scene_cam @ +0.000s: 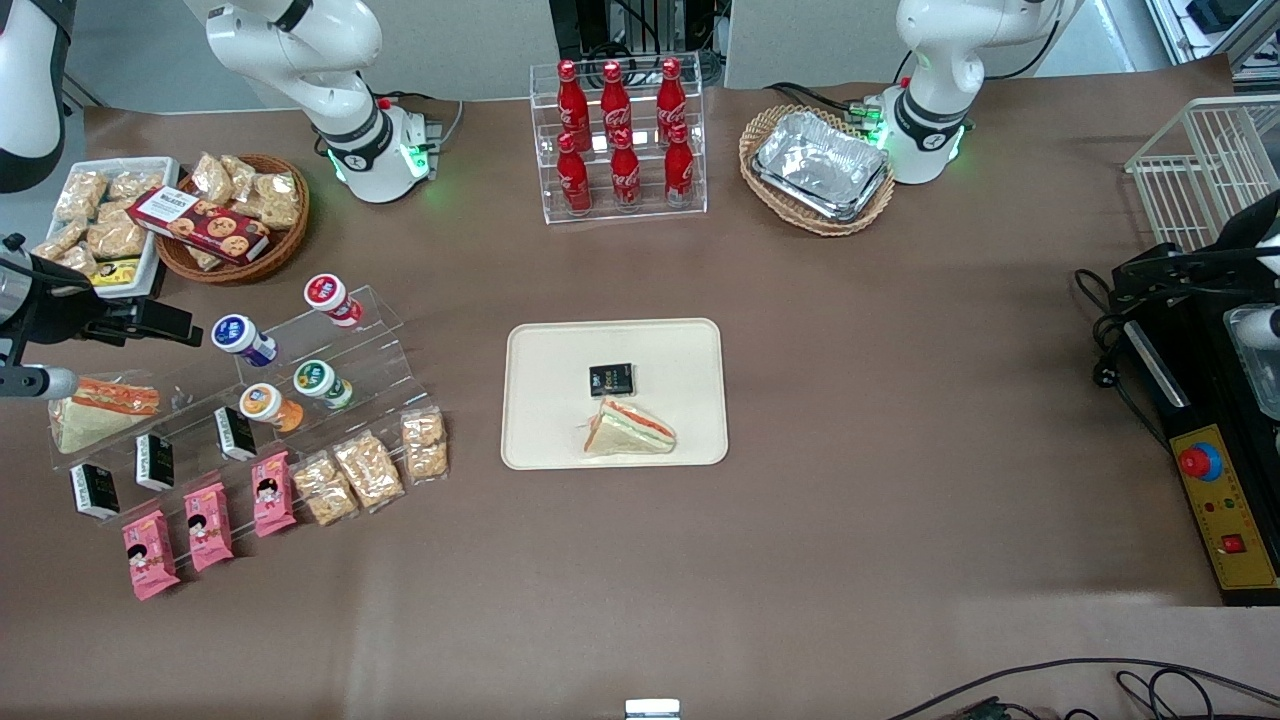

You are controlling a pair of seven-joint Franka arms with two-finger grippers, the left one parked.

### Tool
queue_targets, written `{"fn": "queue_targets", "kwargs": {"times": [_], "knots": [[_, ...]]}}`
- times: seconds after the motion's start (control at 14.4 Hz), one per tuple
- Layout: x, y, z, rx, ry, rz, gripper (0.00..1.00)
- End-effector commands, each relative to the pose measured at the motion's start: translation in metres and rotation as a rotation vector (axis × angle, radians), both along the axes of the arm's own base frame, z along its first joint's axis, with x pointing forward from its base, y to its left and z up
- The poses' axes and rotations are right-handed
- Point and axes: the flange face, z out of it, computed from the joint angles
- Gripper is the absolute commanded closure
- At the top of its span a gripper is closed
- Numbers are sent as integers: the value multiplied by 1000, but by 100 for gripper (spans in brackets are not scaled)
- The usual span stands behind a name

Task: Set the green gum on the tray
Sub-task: 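Move the right gripper over the green-labelled tub on the acrylic rack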

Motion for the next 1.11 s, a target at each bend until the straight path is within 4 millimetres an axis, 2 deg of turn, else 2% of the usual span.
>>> {"fn": "queue_targets", "kwargs": {"times": [0.0, 0.48, 0.69, 0.83, 1.04], "knots": [[2, 1, 5, -2, -6, 7, 0], [-2, 3, 10, 2, -5, 9, 0], [-17, 9, 32, 1, -28, 23, 0], [-35, 12, 50, 5, -28, 27, 0], [-49, 15, 43, 6, -32, 20, 0]]}}
